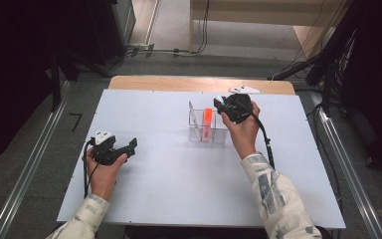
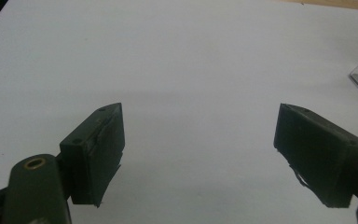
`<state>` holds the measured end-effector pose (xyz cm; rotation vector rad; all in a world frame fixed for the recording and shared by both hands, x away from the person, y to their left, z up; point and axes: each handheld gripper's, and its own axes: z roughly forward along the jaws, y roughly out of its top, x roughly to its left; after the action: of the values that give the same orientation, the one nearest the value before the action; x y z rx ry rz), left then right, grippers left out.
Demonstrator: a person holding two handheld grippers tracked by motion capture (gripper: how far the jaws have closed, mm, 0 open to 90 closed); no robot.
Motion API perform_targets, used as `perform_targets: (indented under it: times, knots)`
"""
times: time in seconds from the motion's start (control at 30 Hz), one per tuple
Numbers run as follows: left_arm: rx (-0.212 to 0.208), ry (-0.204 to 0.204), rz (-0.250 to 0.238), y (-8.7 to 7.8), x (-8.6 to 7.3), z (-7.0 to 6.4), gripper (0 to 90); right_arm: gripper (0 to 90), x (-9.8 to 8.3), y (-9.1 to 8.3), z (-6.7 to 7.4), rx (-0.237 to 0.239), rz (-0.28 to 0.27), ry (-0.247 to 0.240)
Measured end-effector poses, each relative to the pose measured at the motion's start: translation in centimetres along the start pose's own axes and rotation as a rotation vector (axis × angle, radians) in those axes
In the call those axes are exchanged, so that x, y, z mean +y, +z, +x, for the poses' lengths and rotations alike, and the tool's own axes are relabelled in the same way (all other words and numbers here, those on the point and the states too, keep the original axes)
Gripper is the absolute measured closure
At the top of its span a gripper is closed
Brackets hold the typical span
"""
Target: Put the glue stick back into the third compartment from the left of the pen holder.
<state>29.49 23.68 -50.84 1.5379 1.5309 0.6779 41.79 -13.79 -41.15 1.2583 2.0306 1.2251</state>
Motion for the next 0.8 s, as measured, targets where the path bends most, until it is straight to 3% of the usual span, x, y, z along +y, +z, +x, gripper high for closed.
perform_targets:
  times: [0.8]
  knots:
    - [-0.002, 0.001, 0.000, 0.01, -0.01, -0.01, 17.0, 62.8, 0.01, 0.61, 0.17, 0.012, -0.010, 0.025]
